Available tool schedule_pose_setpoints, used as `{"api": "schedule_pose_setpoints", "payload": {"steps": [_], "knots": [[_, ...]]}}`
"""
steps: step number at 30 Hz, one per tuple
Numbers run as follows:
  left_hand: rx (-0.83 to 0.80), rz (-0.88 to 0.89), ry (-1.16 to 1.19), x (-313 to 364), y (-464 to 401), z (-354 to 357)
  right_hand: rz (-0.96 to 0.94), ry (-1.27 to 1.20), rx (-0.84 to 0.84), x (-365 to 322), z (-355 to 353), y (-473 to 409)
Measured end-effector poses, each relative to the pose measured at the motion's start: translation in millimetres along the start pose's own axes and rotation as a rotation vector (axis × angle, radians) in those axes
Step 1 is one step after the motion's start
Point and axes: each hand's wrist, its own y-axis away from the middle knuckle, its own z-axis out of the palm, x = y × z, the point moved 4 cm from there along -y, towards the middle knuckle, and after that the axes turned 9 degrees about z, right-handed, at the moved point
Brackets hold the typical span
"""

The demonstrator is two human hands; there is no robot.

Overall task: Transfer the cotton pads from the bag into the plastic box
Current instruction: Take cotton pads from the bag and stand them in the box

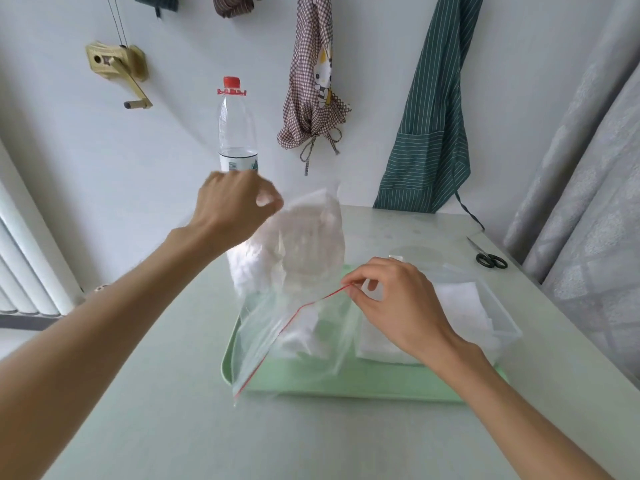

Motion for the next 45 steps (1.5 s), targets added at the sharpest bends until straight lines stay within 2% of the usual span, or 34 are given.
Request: {"api": "schedule_pose_setpoints", "payload": {"steps": [4, 10, 12, 14, 17, 18, 20, 22, 26, 30, 32, 35, 40, 43, 45], "knots": [[0.040, -0.030, 0.021, -2, 4, 10, 0.014, 0.004, 0.012, 0, -3, -2], [-0.303, -0.074, -0.078, -25, 13, 42, 0.066, 0.011, -0.041, 1, 2, -7], [-0.268, -0.091, -0.049, -25, 19, 42, 0.071, 0.000, -0.041, 0, 4, -8], [-0.241, -0.158, 0.081, -24, 26, 36, 0.087, -0.006, -0.030, 1, 6, -11], [-0.438, -0.268, 0.407, -17, 46, 33, 0.102, -0.041, 0.005, 1, 6, -14], [-0.515, -0.272, 0.439, -11, 53, 32, 0.087, -0.057, 0.051, 0, 3, -13], [-0.688, -0.245, 0.328, -5, 64, 34, 0.038, -0.052, 0.156, -5, -2, -9], [-0.757, -0.227, 0.204, -10, 69, 44, -0.005, 0.008, 0.136, -12, 0, -3], [-0.605, -0.279, 0.200, -28, 75, 66, -0.011, 0.159, -0.153, -21, 21, 7], [-0.388, -0.339, 0.067, -26, 86, 72, -0.031, 0.157, -0.167, -30, 37, 11], [-0.324, -0.333, -0.013, -18, 88, 70, -0.051, 0.233, -0.215, -34, 51, 12], [-0.321, -0.269, -0.063, -14, 91, 69, -0.066, 0.404, -0.263, -35, 68, 8], [-0.350, -0.231, 0.067, -17, 97, 59, -0.092, 0.592, -0.322, -39, 84, -1], [-0.264, -0.137, 0.060, -11, 100, 52, -0.077, 0.586, -0.332, -39, 89, -3], [-0.267, -0.114, 0.027, -11, 101, 54, -0.078, 0.534, -0.313, -41, 88, -2]]}}
